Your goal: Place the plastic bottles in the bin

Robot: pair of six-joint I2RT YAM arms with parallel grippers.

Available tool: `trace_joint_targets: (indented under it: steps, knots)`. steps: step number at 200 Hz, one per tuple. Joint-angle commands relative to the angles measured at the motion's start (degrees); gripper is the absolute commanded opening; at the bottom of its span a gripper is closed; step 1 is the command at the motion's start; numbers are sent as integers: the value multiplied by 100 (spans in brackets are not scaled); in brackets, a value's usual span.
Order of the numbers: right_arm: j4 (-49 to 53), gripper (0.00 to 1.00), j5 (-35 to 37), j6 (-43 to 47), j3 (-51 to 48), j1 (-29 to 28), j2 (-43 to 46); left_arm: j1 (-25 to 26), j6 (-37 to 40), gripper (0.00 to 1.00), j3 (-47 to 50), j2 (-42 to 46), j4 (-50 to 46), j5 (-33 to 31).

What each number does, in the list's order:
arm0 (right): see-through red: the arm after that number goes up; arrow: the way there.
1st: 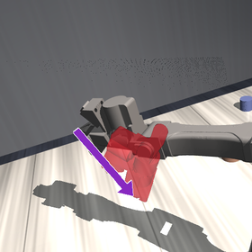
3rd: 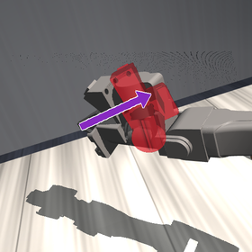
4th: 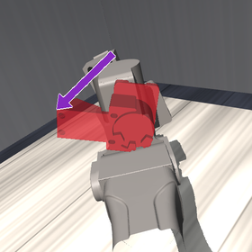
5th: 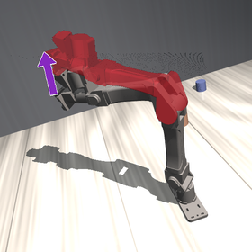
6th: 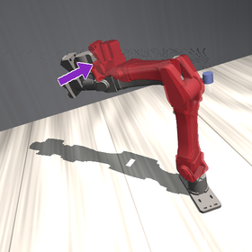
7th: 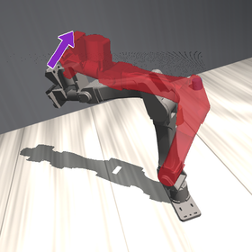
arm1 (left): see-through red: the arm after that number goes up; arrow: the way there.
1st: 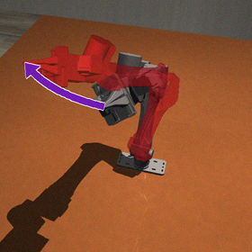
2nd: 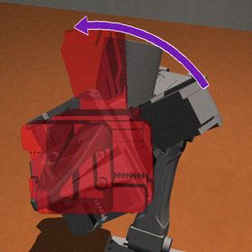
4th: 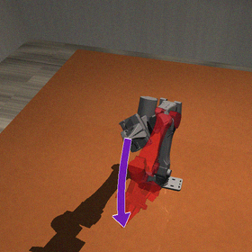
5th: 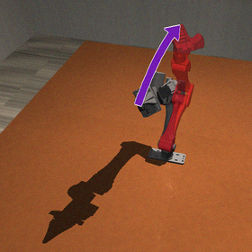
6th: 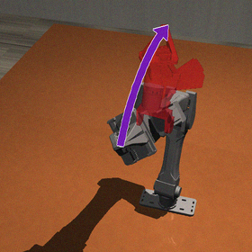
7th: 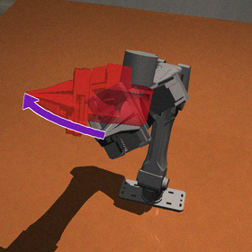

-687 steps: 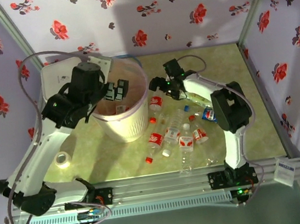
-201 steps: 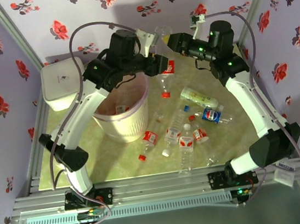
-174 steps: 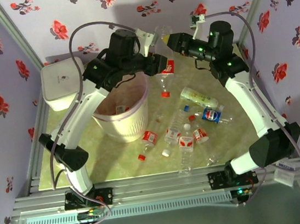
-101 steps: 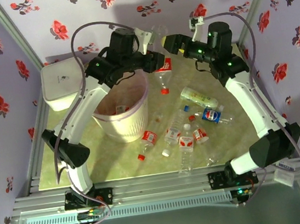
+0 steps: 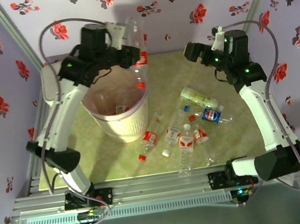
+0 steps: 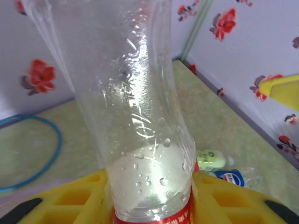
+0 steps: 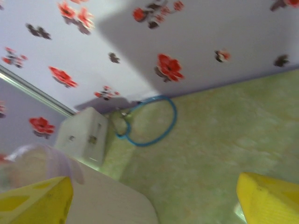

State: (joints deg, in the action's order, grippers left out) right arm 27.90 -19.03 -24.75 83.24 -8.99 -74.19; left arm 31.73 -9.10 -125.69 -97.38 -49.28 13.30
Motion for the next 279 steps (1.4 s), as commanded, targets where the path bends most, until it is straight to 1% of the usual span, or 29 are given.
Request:
trace_joint_targets:
  steps: [1, 18, 29, 34, 48, 66, 71, 90, 104, 112, 139, 182, 192, 200, 231, 236, 253, 279]
  knots:
    - [684, 91, 679, 471, -285, 13, 145, -262, 369, 36, 185, 672, -680, -96]
    - [736, 91, 862, 411, -547, 18, 215, -355, 612, 35, 275, 863, -1148, -431]
    - [758, 91, 883, 384, -685, 23, 238, -394, 690, 35, 410, 957, -1350, -454]
    - [790, 91, 883, 377, -731, 23, 239, -398, 875, 35, 486, 977, -1415, -458]
    - [886, 91, 912, 378, -827, 28, 260, -404, 962, 32, 689, 954, -1613, -486]
    - [1024, 91, 1144, 332, -969, 46, 374, -395, 1047, 31, 1014, 844, -1871, -499]
    - [1096, 91, 1236, 303, -997, 61, 410, -382, 1063, 30, 1171, 843, -1862, -503]
    - [1510, 91, 1968, 55, -1096, 68, 576, -254, 1385, 30, 1963, 997, -1606, -621]
    - [1808, 92, 2263, -157, -1253, 89, 731, -254, 1483, 30, 2566, 1146, -1254, -776]
    - [1966, 92, 2314, -233, -1354, 117, 799, -263, 1510, 29, 2806, 1170, -1118, -827]
    - [2327, 93, 2176, -480, -1794, 205, 974, -263, 1474, 28, 3241, 998, -914, -833]
    - [2244, 95, 1794, -956, -2379, 325, 1242, -250, 1296, 28, 3957, 694, -363, -850]
    - [2212, 96, 1771, -965, -2434, 322, 1275, -246, 1205, 28, 4127, 632, -36, -896]
    - [2218, 98, 1779, -954, -2457, 327, 1276, -246, 1131, 28, 4243, 579, 131, -966]
    - [2412, 98, 1697, -816, -2419, 328, 1238, -234, 761, 28, 4512, 344, 683, -1554]
    - [2470, 98, 1683, -796, -2422, 322, 1237, -237, 571, 28, 4530, 307, 762, -1588]
    - [2694, 96, 1506, -693, -2511, 311, 1233, -237, 353, 29, 4554, 189, 983, -1594]
    - [3083, 89, 1052, -579, -2812, 213, 1166, -219, 268, 35, 4403, 92, 995, -1611]
